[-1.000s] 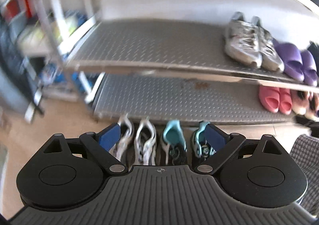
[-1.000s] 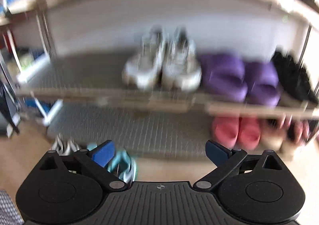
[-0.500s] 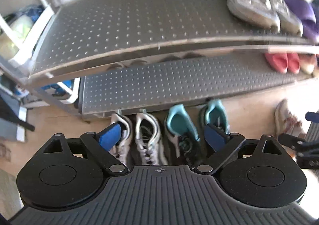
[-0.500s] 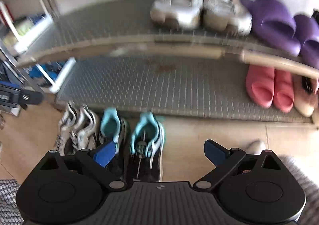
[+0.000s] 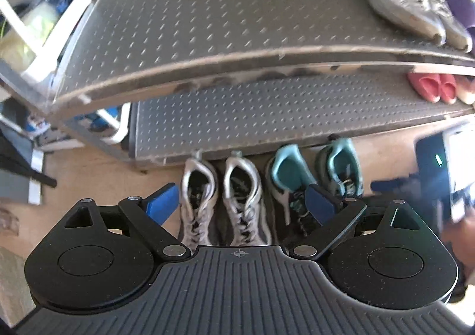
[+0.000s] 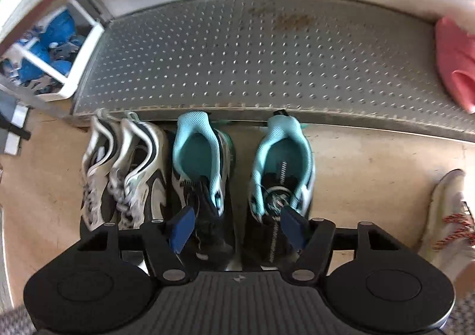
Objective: Organize scattered shoes
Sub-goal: 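Move the right gripper down toward the teal-and-black sneakers on the floor, then grasp both teal-and-black sneakers by their heels with the right gripper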
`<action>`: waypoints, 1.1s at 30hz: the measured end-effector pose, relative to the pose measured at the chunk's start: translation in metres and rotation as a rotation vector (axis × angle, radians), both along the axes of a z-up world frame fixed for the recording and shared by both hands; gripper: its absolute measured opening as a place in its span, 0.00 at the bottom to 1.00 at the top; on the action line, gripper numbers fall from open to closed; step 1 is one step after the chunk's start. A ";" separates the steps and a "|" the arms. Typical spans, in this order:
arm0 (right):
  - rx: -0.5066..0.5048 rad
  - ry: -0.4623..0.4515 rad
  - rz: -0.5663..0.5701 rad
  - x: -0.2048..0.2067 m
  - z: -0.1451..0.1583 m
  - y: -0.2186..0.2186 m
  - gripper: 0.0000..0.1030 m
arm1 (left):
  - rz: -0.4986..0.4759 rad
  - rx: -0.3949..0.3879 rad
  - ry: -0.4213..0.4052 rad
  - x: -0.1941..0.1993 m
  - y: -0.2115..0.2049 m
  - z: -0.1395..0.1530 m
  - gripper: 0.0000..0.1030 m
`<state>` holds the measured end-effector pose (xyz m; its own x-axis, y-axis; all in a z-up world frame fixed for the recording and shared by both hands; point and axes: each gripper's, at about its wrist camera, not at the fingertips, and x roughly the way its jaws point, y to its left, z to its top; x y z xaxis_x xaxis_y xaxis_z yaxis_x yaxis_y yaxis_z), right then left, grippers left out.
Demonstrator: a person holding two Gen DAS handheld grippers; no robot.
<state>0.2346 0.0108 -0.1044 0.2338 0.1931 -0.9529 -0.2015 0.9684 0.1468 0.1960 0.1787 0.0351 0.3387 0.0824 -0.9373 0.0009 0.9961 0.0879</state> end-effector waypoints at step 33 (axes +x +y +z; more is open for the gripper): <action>-0.109 0.090 0.115 0.046 -0.105 0.046 0.70 | 0.060 0.003 0.024 -0.003 0.019 -0.018 0.93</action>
